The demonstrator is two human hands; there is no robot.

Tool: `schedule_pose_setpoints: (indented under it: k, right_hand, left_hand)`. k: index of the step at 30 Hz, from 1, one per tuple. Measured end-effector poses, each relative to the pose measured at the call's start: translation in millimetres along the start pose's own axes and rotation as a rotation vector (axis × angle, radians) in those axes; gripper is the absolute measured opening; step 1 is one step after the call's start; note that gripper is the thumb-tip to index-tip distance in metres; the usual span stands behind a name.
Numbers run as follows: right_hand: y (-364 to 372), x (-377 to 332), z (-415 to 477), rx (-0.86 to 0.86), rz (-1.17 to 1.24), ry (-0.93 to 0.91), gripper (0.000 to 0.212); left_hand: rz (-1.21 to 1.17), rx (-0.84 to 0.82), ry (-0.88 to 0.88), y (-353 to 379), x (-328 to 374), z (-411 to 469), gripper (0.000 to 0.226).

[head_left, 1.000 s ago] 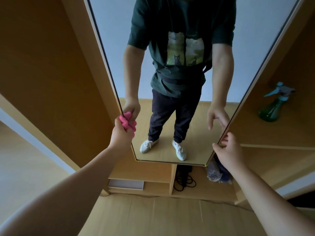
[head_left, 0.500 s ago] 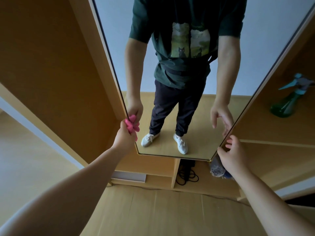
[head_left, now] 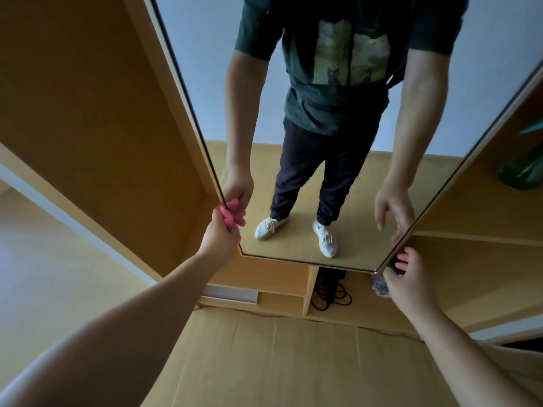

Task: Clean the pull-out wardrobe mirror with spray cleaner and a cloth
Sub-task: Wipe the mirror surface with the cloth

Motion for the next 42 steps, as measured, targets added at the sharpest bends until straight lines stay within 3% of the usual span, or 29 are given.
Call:
schedule_pose_setpoints:
  k: [16, 24, 33, 36, 38, 42]
  right_hand:
    - [42, 46, 9, -0.017, 0.024, 0.018, 0.057]
    - [64, 62, 9, 0.005, -0.019, 0.036, 0.066]
    - [98, 68, -12, -0.082, 0.007, 0.096, 0.06]
    - [125, 59, -25, -0.179, 0.143, 0.156, 0.049]
    - [157, 47, -40, -0.338, 0.293, 0.262, 0.042]
    - [227, 9, -78, -0.63, 0.662, 0.481, 0.044]
  left_hand:
    - [0.149, -0.026, -0.108, 29, -65, 14, 0.018]
    - [0.188, -0.046, -0.126, 43, -88, 15, 0.017]
    - [0.267, -0.095, -0.116, 50, -106, 9, 0.017]
    - [0.248, -0.16, -0.137, 44, -106, 10, 0.027]
    - [0.209, -0.163, -0.2, 35, -105, 11, 0.036]
    - [0.148, -0.206, -0.265, 27, -99, 2, 0.03]
Point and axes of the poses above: each hand's wrist, its own z-axis towards the middle knuckle, its own y-axis out of the palm, x = y × z, the point moved 5 cm from there along z, towards the middle knuckle, and after that the axes turned 3 degrees about -x, right-handed, at the moved point
